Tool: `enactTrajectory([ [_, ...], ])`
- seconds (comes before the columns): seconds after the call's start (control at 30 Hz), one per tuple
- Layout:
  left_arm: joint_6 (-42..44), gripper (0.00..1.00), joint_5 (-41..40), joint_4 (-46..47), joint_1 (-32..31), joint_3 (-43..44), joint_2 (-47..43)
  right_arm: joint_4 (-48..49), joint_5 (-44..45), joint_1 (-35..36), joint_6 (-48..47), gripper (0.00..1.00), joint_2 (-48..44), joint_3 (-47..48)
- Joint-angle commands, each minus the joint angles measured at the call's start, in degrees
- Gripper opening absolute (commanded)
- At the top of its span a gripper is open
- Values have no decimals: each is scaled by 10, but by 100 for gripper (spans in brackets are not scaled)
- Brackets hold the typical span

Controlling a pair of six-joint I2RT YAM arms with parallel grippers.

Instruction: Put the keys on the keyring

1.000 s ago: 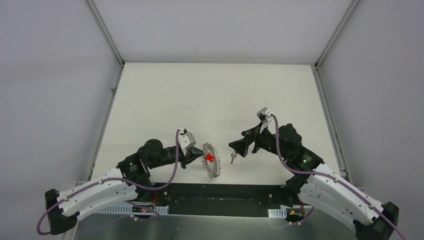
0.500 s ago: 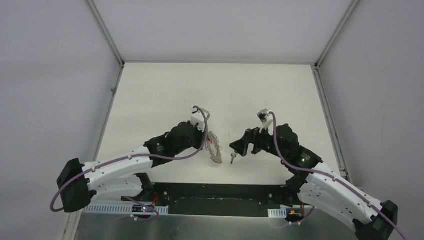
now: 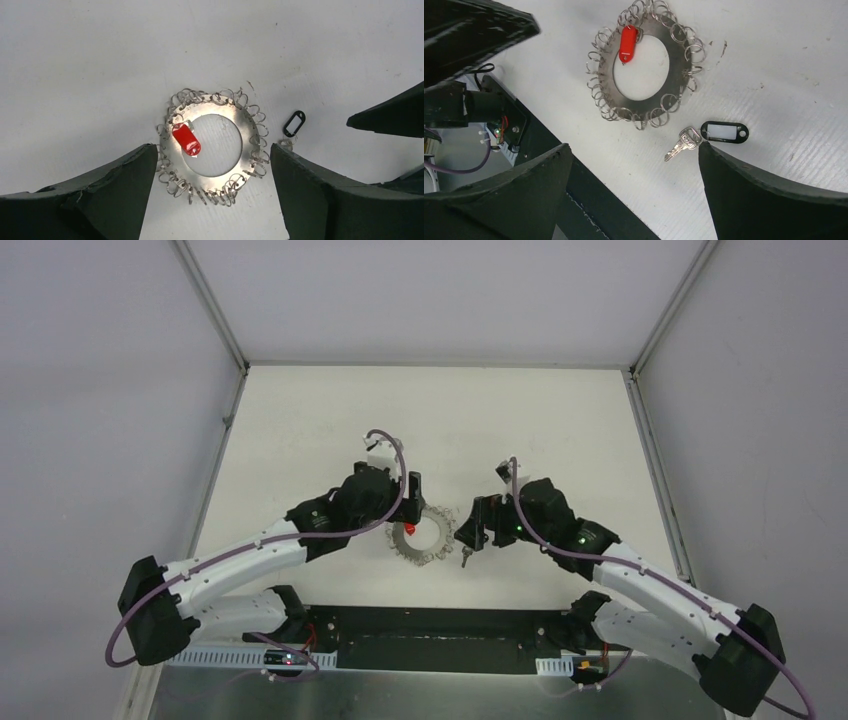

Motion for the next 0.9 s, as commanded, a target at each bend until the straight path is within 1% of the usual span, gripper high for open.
enactTrajectory([
  [0.0,-78,86,-10,-45,13,-19,-64,5,9,-3,9,100,54,49],
  [0.03,-96,86,-1,-51,15,-29,-77,5,9,-4,9,100,72,57],
  [0.13,-159,78,51,-73,34,-66,-108,4,9,-11,9,100,126,83],
  [0.3,-265,78,226,-96,114,-118,-118,-23,9,-45,9,100,231,133],
  [0.4,-303,78,292,-94,148,-139,-93,-22,9,-60,9,100,277,151],
  [0.43,-306,79,305,-94,154,-141,-83,-16,-56,-62,55,96,290,154],
  [0.47,-306,80,315,-94,159,-141,-68,-8,-71,-64,67,95,305,157],
  [0.53,-301,80,332,-90,167,-139,-48,-1,-89,-66,68,94,335,167],
  [0.67,-300,80,342,-89,179,-136,-25,4,-143,-66,55,88,419,206],
  [0.77,-300,80,340,-89,186,-141,-30,4,-189,-63,52,83,485,240],
  [0.87,-300,80,319,-106,191,-147,-53,-5,-206,-45,50,82,509,262],
])
